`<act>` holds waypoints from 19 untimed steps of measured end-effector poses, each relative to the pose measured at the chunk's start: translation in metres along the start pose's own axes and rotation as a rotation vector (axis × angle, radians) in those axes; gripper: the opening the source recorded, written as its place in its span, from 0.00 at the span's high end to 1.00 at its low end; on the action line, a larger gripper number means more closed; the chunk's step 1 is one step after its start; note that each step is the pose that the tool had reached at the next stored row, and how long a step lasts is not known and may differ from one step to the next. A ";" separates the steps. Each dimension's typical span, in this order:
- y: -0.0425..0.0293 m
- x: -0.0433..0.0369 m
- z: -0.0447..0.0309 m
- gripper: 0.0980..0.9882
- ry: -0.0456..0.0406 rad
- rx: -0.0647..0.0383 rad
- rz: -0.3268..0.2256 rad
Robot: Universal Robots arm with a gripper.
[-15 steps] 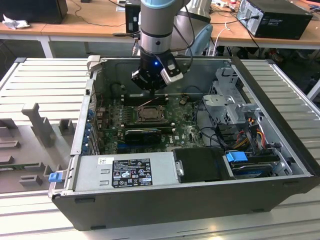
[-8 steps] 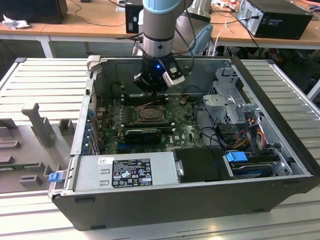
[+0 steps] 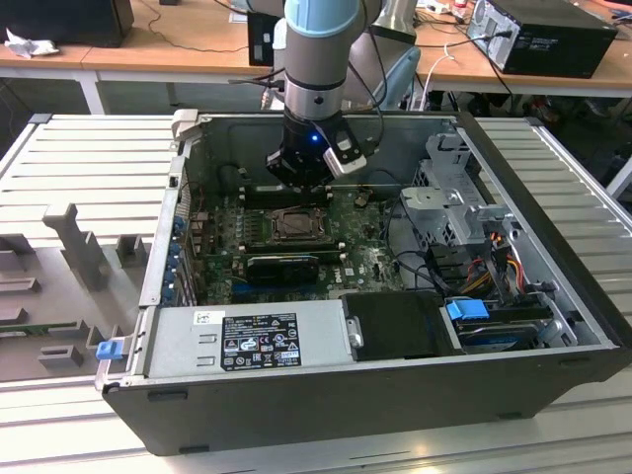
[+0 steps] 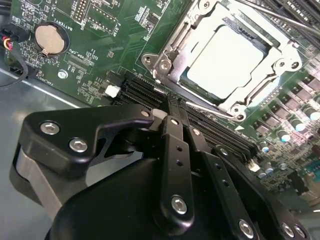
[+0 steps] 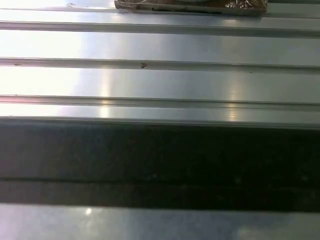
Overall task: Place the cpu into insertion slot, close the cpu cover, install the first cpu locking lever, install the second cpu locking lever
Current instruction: 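Install the first cpu locking lever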
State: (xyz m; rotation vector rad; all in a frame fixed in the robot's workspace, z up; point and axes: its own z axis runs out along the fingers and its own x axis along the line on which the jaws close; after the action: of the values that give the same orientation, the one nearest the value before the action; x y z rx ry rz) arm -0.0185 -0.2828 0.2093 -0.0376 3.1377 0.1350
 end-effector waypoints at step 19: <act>0.0039 -0.0028 -0.0111 0.99 0.0013 0.042 -0.003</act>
State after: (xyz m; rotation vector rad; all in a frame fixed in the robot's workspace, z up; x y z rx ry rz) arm -0.0158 -0.2798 0.2207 -0.0426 3.1404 0.0685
